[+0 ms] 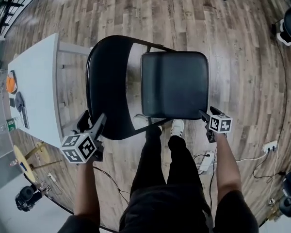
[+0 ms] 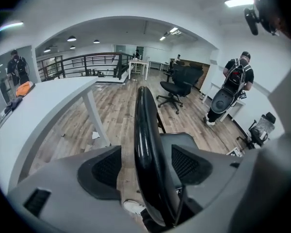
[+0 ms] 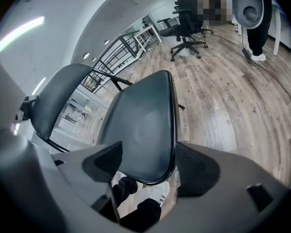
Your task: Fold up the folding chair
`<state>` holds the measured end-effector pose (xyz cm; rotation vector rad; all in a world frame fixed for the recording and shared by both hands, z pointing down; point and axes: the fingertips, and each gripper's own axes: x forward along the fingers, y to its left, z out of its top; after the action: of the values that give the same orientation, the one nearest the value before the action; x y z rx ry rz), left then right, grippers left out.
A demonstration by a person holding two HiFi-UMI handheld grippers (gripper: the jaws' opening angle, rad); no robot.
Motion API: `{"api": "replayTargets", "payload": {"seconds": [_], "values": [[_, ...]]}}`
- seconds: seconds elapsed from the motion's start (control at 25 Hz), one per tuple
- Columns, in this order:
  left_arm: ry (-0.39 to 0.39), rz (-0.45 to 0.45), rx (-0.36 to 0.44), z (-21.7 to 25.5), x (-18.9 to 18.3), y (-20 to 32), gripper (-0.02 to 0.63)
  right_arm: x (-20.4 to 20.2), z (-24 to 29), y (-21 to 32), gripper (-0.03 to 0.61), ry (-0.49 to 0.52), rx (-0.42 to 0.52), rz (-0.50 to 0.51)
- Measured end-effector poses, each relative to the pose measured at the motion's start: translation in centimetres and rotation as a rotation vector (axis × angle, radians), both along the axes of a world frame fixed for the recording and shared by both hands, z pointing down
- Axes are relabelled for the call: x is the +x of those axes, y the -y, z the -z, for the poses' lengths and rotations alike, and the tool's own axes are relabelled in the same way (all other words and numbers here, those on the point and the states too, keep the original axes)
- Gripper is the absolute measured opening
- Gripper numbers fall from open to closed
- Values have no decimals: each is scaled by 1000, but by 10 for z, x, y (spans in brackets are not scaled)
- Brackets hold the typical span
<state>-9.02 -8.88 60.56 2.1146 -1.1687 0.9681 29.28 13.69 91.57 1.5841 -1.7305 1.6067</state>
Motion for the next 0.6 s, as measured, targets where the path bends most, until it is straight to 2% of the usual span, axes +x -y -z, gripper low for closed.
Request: {"api": "replayTargets", "payload": {"seconds": [0.12, 0.24, 0.4, 0.52, 0.6], "values": [[-5, -1, -13, -14, -1, 3, 320, 2, -34, -3, 327, 63, -30, 22], [-40, 6, -34, -21, -1, 4, 321, 4, -58, -7, 327, 131, -53, 21], [-86, -11, -61, -29, 1, 7, 321, 1, -79, -4, 330, 228, -66, -4], [-119, -30, -71, -35, 5, 10, 320, -7, -87, 0, 331, 297, -57, 23], [-111, -53, -69, -41, 12, 8, 319, -9, -90, 2, 341, 327, -52, 41]]}}
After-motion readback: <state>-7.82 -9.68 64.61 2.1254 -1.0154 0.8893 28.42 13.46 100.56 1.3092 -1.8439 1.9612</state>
